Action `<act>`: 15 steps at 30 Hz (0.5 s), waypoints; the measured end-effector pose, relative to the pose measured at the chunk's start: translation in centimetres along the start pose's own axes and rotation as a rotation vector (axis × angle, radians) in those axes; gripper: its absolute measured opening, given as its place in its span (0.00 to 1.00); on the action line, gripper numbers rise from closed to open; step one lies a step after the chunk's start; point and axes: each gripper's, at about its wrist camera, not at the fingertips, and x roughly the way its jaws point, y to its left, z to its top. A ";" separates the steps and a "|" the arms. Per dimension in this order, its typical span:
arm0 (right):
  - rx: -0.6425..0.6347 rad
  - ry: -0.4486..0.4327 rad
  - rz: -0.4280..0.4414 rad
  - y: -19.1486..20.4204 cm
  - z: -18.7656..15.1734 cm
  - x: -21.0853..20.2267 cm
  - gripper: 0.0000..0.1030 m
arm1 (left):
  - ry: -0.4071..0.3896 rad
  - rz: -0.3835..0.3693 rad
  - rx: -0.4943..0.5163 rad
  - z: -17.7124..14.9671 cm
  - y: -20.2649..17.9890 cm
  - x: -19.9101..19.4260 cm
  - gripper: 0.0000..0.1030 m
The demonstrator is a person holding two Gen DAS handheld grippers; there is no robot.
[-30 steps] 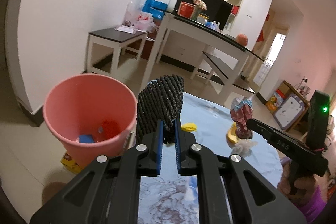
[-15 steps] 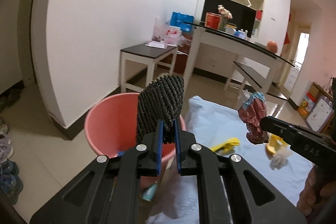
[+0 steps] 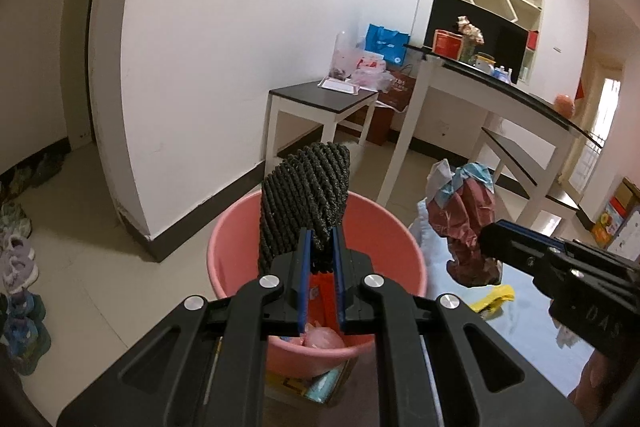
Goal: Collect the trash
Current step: 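Open both tools to drop the scrubber and wrapper into the bucket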
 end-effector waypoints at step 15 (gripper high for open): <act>-0.026 0.076 0.013 1.5 0.3 6.5 0.10 | 0.038 -0.025 -0.030 -0.3 2.0 3.2 0.10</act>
